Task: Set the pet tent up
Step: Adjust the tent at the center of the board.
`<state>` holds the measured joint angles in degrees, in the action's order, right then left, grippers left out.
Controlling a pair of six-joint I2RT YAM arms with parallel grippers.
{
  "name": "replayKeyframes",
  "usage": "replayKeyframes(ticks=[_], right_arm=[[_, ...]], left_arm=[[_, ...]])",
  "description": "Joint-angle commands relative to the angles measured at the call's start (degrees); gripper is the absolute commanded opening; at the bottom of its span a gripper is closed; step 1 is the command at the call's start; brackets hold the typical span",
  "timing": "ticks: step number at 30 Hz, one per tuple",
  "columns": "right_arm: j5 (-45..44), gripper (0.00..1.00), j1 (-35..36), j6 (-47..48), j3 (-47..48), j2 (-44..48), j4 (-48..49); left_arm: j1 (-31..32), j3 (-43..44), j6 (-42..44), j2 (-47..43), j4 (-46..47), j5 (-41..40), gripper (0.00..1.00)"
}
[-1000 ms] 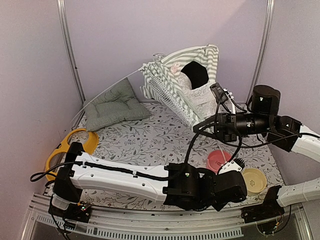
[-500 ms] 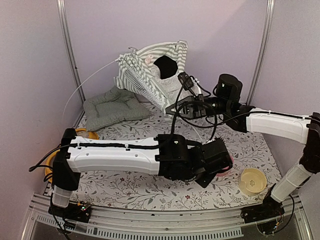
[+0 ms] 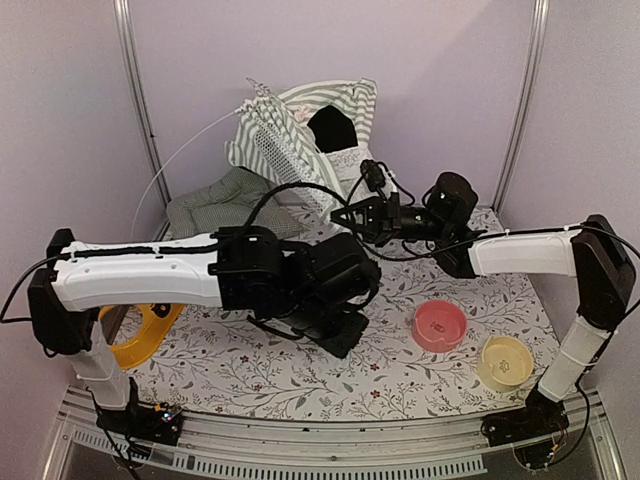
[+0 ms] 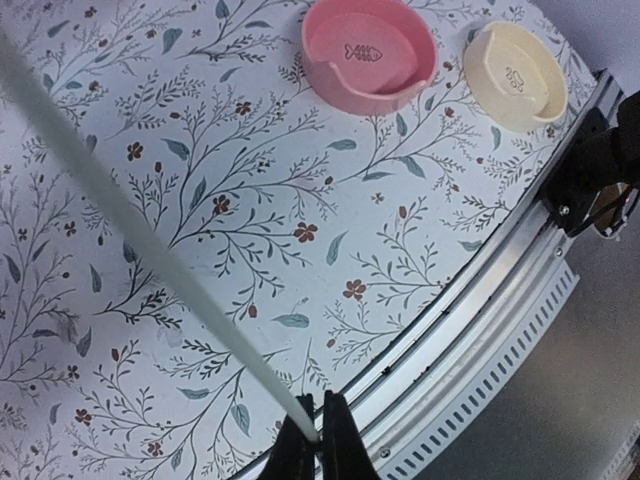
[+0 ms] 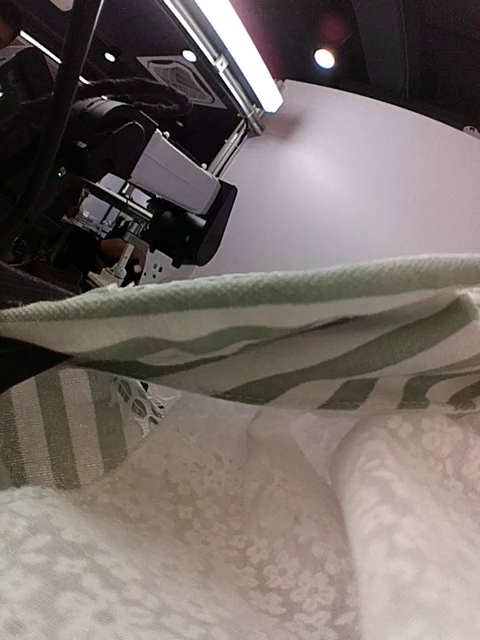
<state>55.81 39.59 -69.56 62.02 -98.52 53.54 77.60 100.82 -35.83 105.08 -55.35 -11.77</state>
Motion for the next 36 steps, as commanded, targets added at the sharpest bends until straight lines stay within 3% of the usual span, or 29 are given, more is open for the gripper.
replayKeyframes(ticks=[1,5,8,11,16,21,25,30,36], right_arm=[[-5.44,0.03,3.11,11.76,-3.24,1.84,-22.0],[-14.09,0.04,5.34,22.46,-0.23,4.61,-34.99],[-17.19,0.04,8.77,26.93,3.17,4.27,-41.89],[-19.13,0.04,11.97,27.76,4.19,4.06,-43.59],[-23.54,0.04,17.2,26.85,3.89,4.4,-43.52],[-28.17,0.05,23.33,26.06,2.87,4.36,-43.39],[-30.13,0.05,23.27,24.68,0.59,5.53,-43.05],[-25.4,0.08,16.9,28.18,5.64,3.27,-47.02],[-17.18,0.09,10.38,31.76,16.45,-4.0,-50.1]], left_arm=[[-4.21,-15.59,-5.55,-14.07,20.29,-7.78,0.0],[-3.95,-29.32,-14.14,-22.53,31.99,-14.84,0.0],[-0.62,-31.69,-17.29,-25.34,34.13,-21.94,0.0],[4.17,-31.01,-19.75,-25.41,31.48,-27.89,0.0],[10.27,-35.34,-26.64,-27.23,28.37,-30.84,0.0],[19.24,-37.46,-39.04,-28.0,19.45,-36.26,0.0],[22.21,-35.46,-44.75,-26.77,15.18,-39.79,0.0],[20.07,-30.88,-41.74,-26.39,16.0,-45.8,0.0],[10.73,-22.85,-26.11,-23.12,21.05,-42.83,0.0]])
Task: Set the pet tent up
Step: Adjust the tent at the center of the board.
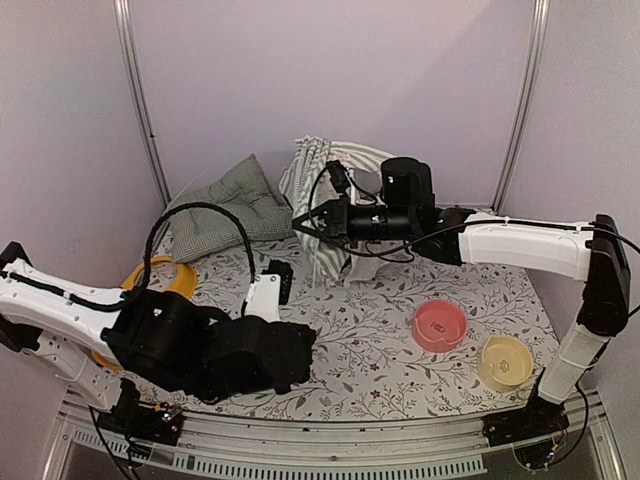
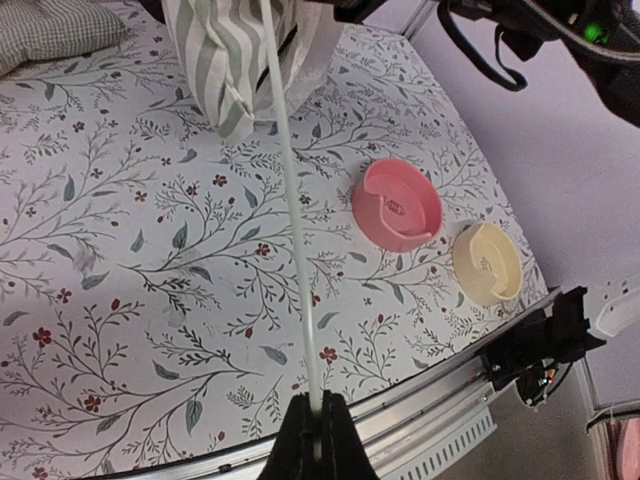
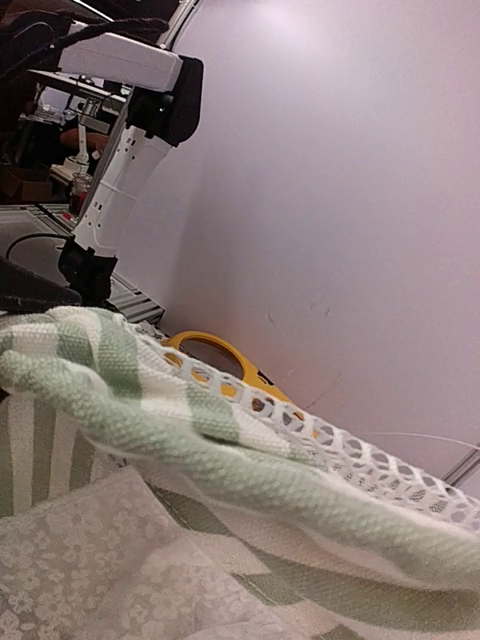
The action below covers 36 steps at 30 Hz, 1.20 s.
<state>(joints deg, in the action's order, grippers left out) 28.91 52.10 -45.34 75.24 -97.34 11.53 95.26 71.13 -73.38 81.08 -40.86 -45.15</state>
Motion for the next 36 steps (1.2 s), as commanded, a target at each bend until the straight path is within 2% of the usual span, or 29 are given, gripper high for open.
replayKeyframes(ticks=[1,6,13,16,23,26,32,36], right_arm=[[10.66,0.09,-2.96,7.27,4.28,-6.17,-8.05],[14.49,0.12,-7.74,5.47,7.95,-9.62,-7.21],[21.37,0.18,-14.48,3.73,13.54,-15.63,-6.2],[22.24,0.28,-16.12,4.36,15.25,-15.93,-6.84],[17.06,0.61,-17.16,11.09,16.66,-11.48,-12.25],[13.31,0.7,-17.2,13.38,16.37,-8.96,-14.26],[7.63,0.8,-17.27,16.44,13.56,-3.46,-15.05],[4.45,0.82,-17.29,17.66,10.76,0.46,-14.7]], left_arm=[[-9.11,7.74,14.01,1.27,7.83,-7.15,0.0],[-17.89,11.97,21.55,4.04,11.54,1.1,0.0],[-23.84,23.85,26.18,12.45,9.61,5.49,0.0],[-25.8,26.94,27.1,15.69,9.66,7.39,0.0],[-28.99,30.99,26.63,20.15,10.04,9.84,0.0],[-29.77,31.29,26.18,20.71,10.91,10.24,0.0],[-30.54,32.15,25.8,22.02,11.39,10.37,0.0],[-31.09,32.68,25.49,22.7,11.63,10.68,0.0]])
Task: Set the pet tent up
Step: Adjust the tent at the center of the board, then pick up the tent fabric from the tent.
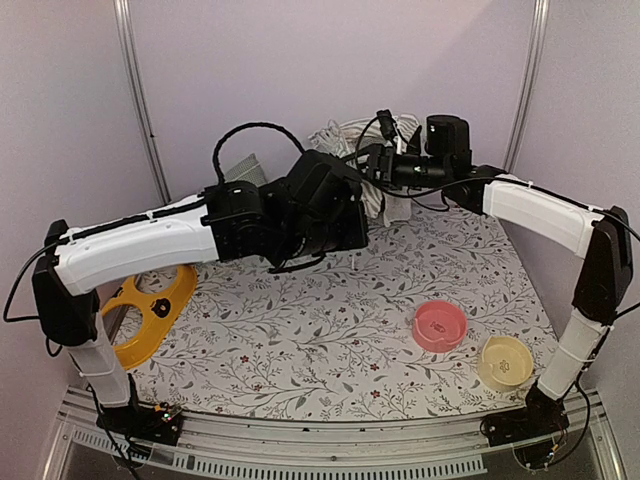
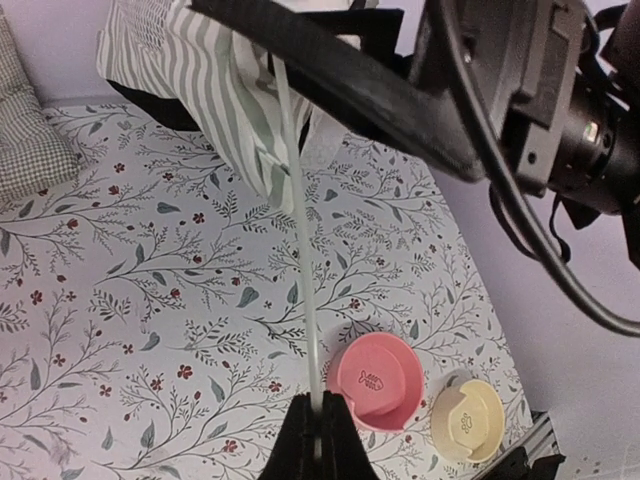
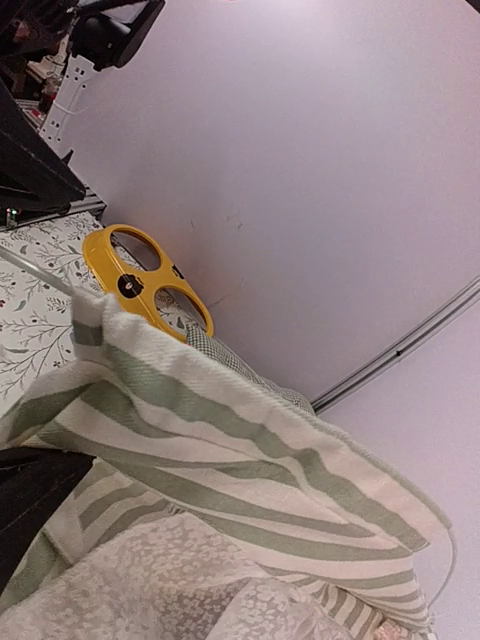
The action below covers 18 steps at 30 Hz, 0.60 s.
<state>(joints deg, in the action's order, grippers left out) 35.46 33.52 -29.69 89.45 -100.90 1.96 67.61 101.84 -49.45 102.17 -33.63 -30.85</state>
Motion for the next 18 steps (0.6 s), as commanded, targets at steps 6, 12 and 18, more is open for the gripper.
replayKeyframes(ticks=[6,12,18], right_arm=[[-4.38,0.86,1.24,3.99,-8.22,8.87,-3.89],[-8.4,0.87,-0.67,0.56,-18.85,15.77,3.99],[-6.66,0.86,-4.8,-15.12,-26.53,16.84,20.9]], left_arm=[[-4.13,1.64,1.2,1.72,4.88,-3.09,0.0],[-4.83,1.57,1.55,2.04,5.5,-2.42,0.0],[-5.49,0.14,0.97,1.78,6.68,-1.04,0.0]])
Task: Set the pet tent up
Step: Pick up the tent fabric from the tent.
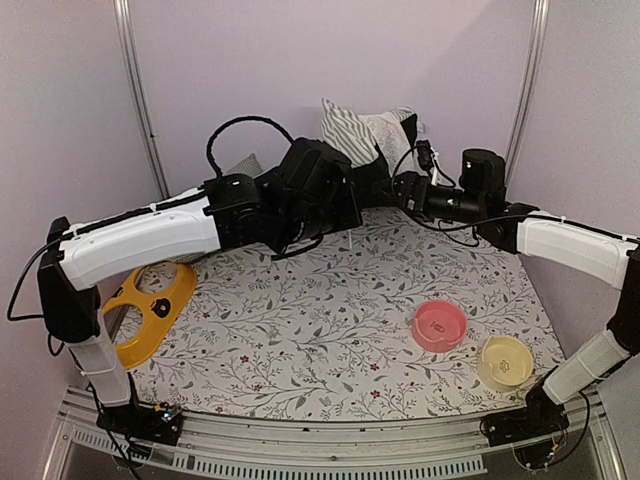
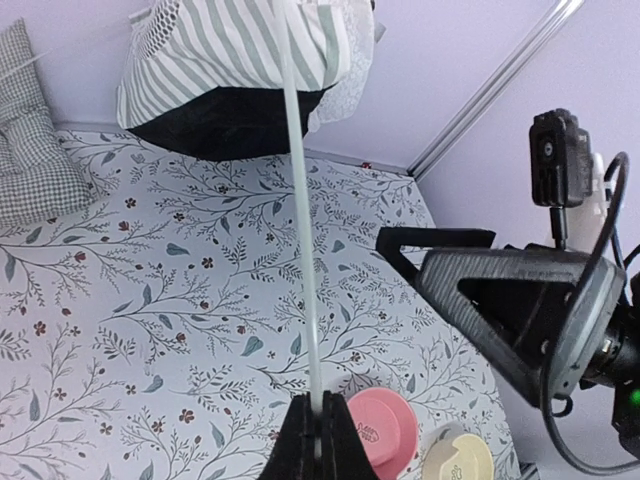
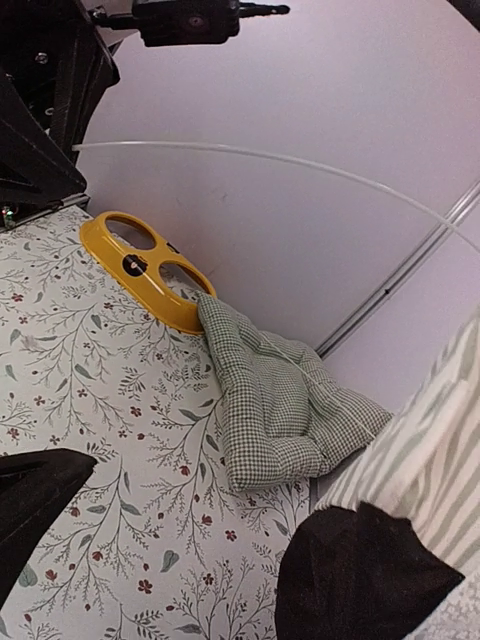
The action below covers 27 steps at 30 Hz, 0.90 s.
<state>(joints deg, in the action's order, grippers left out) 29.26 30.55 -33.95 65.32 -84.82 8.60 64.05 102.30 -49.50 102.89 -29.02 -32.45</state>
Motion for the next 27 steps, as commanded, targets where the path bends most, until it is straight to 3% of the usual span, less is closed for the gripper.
replayKeyframes(ticks=[1,9,13,16,19,21,24,27], right_arm=[[-0.09,0.86,-1.95,-12.49,-2.54,0.24,16.76],[2.75,0.78,-5.3,-37.54,-2.56,-9.9,37.4],[2.41,0.73,-6.24,-44.7,0.79,-13.12,40.03],[2.41,0.72,-6.5,-36.87,3.57,-13.3,31.94],[2.21,0.72,-7.49,-28.71,5.7,-14.0,31.0],[0.67,0.72,-7.19,-15.28,7.0,-14.4,29.54],[-3.52,0.71,-6.95,2.6,2.23,-13.84,37.0],[-7.24,0.72,-7.02,14.48,-1.39,-14.55,42.39]], left_arm=[[-2.02,-0.49,0.9,1.05,2.24,0.99,0.0],[-2.5,-1.63,0.19,0.75,3.14,2.93,0.0],[-3.2,-2.43,-0.35,-0.01,3.13,2.49,0.0],[-3.42,-3.24,0.31,-0.77,3.98,3.32,0.0],[-3.56,-3.25,0.45,-0.79,3.97,3.66,0.0],[-3.66,-3.1,0.52,-0.76,4.05,4.2,0.0],[-3.74,-2.77,0.88,-0.76,3.99,4.57,0.0],[-3.79,-2.41,0.87,-0.63,4.03,4.75,0.0]])
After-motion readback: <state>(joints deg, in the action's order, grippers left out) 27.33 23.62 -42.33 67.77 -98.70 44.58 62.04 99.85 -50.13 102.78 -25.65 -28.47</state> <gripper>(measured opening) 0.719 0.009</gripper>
